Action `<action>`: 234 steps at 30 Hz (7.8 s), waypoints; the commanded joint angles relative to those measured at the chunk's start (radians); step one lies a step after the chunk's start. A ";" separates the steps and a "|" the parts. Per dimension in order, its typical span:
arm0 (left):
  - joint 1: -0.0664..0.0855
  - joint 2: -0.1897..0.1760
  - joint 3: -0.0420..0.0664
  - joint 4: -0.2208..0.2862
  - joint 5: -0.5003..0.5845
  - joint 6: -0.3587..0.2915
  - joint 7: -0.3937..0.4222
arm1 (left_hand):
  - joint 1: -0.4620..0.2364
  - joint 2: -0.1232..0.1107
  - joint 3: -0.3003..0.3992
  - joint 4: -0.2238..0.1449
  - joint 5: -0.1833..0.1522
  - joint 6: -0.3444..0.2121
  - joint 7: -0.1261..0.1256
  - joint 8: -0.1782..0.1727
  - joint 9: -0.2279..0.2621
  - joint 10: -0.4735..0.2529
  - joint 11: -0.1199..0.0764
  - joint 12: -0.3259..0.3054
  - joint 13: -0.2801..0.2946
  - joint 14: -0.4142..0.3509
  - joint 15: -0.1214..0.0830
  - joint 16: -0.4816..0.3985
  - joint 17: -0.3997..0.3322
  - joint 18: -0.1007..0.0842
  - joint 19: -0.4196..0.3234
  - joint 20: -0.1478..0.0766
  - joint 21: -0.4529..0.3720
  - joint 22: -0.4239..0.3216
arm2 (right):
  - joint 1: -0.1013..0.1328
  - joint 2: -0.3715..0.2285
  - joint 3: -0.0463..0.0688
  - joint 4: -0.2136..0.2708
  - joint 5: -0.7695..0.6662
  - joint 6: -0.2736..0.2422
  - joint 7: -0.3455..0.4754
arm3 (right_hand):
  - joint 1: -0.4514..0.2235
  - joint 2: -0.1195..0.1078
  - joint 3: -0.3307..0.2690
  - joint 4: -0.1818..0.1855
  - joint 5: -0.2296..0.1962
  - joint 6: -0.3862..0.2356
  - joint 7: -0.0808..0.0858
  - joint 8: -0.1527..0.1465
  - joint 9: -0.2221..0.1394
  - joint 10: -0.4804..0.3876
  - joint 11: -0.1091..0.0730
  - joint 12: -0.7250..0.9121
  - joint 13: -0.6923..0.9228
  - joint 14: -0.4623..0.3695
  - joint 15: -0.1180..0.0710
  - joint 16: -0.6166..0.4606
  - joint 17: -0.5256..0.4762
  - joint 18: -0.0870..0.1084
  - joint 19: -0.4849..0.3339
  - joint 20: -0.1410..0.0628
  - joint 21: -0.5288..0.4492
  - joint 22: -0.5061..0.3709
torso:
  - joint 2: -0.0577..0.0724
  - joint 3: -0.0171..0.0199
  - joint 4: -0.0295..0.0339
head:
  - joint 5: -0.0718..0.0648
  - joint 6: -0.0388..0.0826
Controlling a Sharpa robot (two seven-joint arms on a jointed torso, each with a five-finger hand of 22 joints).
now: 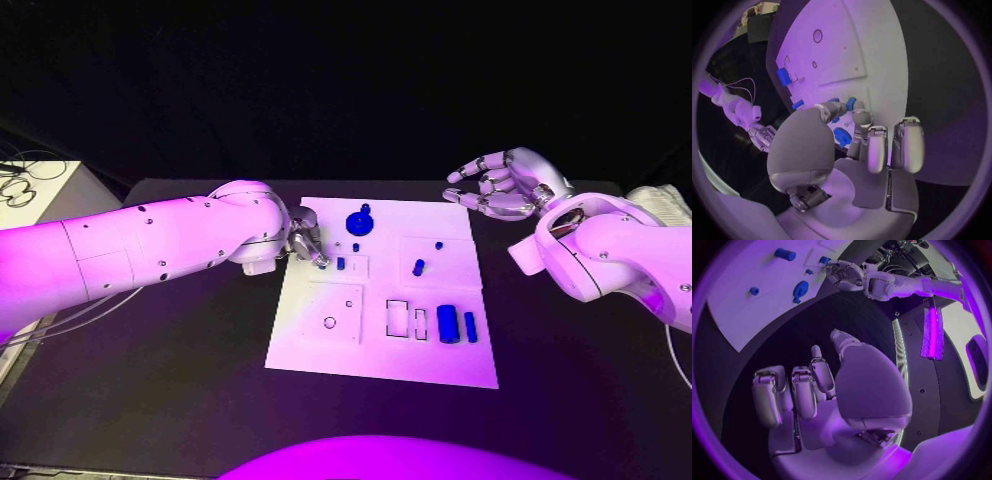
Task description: Assemble the parts on the task board
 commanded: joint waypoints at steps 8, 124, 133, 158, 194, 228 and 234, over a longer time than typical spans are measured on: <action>-0.007 0.012 -0.004 -0.004 0.007 0.031 0.004 | -0.012 0.014 0.218 -0.217 0.000 0.006 -0.003 -0.005 0.001 0.005 -0.001 0.003 -0.001 0.104 -0.006 0.003 0.263 -0.015 0.006 -0.002 0.004 0.083 | 0.000 0.001 0.000 0.000 -0.006 0.011 0.010 | -0.006 0.005 0.004 0.000 0.003 -0.007 -0.001 0.003 0.001 0.000 -0.003 -0.002 0.028 0.099 -0.007 -0.003 0.245 -0.014 0.106 -0.007 0.002 0.263 | -0.001 0.0003 0.0004 | -0.002 -0.004; -0.045 0.117 -0.001 -0.091 -0.312 -0.254 0.368 | 0.303 0.035 -0.292 0.011 -0.112 -0.113 0.067 -0.197 -0.405 -0.442 0.127 -0.400 -0.551 -0.288 0.111 -0.233 -0.348 0.095 -0.395 0.110 -0.409 -0.382 | -0.004 0.002 0.000 -0.012 -0.006 0.011 0.021 | -0.007 0.006 0.008 -0.001 0.004 -0.011 -0.001 0.007 0.002 -0.002 -0.003 -0.004 0.025 0.099 -0.007 -0.004 0.243 -0.014 0.106 -0.008 0.002 0.263 | -0.001 -0.0013 0.0010 | -0.026 0.019; -0.052 0.127 -0.001 -0.107 -0.311 -0.258 0.376 | 0.327 0.042 -0.270 0.004 -0.115 -0.093 0.067 -0.210 -0.411 -0.418 0.121 -0.417 -0.566 -0.279 0.106 -0.215 -0.342 0.092 -0.386 0.105 -0.388 -0.359 | -0.004 0.002 0.000 -0.011 -0.006 0.013 0.020 | -0.007 0.007 0.009 -0.001 0.005 -0.011 -0.001 0.007 0.002 -0.002 -0.003 -0.004 0.026 0.099 -0.007 -0.004 0.243 -0.014 0.106 -0.008 0.002 0.263 | -0.001 -0.0009 0.0008 | -0.027 0.018; -0.059 0.131 -0.001 -0.121 -0.303 -0.329 0.416 | 0.386 0.073 -0.187 -0.071 -0.131 -0.001 0.073 -0.233 -0.398 -0.275 0.084 -0.482 -0.602 -0.175 0.072 -0.143 -0.245 0.074 -0.323 0.072 -0.282 -0.244 | -0.004 0.003 0.000 -0.012 -0.006 0.016 0.020 | -0.007 0.007 0.009 -0.001 0.005 -0.011 -0.001 0.007 0.002 -0.002 -0.003 -0.004 0.026 0.099 -0.007 -0.004 0.243 -0.014 0.106 -0.008 0.002 0.263 | -0.001 -0.0011 0.0014 | -0.029 0.019; -0.056 0.000 0.032 -0.045 -0.242 -0.252 0.424 | 0.327 0.059 -0.150 -0.108 -0.136 0.028 0.072 -0.277 -0.385 -0.229 0.083 -0.555 -0.609 -0.151 0.070 -0.133 -0.232 0.070 -0.323 0.069 -0.257 -0.216 | -0.005 0.000 0.000 -0.014 -0.007 0.015 0.020 | -0.007 0.007 0.009 -0.001 0.005 -0.011 -0.001 0.007 0.002 -0.002 -0.003 -0.004 0.026 0.099 -0.007 -0.004 0.243 -0.014 0.106 -0.008 0.002 0.263 | -0.002 -0.0013 0.0019 | -0.021 0.025; -0.057 0.031 0.025 -0.079 -0.245 -0.247 0.419 | 0.325 0.060 -0.148 -0.109 -0.136 0.031 0.072 -0.279 -0.384 -0.226 0.083 -0.558 -0.609 -0.150 0.070 -0.132 -0.230 0.070 -0.322 0.070 -0.257 -0.215 | -0.005 -0.002 0.000 -0.012 -0.007 0.015 0.019 | -0.007 0.007 0.009 -0.001 0.005 -0.011 -0.001 0.007 0.002 -0.002 -0.003 -0.004 0.026 0.099 -0.007 -0.004 0.243 -0.014 0.106 -0.008 0.002 0.263 | -0.001 -0.0002 0.0011 | -0.025 0.020; -0.057 0.040 0.024 -0.087 -0.246 -0.239 0.418 | 0.324 0.060 -0.148 -0.109 -0.137 0.031 0.072 -0.279 -0.383 -0.225 0.083 -0.559 -0.609 -0.150 0.070 -0.132 -0.229 0.070 -0.323 0.070 -0.258 -0.216 | -0.005 -0.002 0.000 -0.012 -0.007 0.016 0.019 | -0.007 0.007 0.009 -0.001 0.005 -0.011 -0.001 0.007 0.002 -0.002 -0.003 -0.004 0.026 0.099 -0.007 -0.004 0.243 -0.014 0.106 -0.008 0.002 0.263 | -0.001 -0.0008 0.0013 | -0.025 0.020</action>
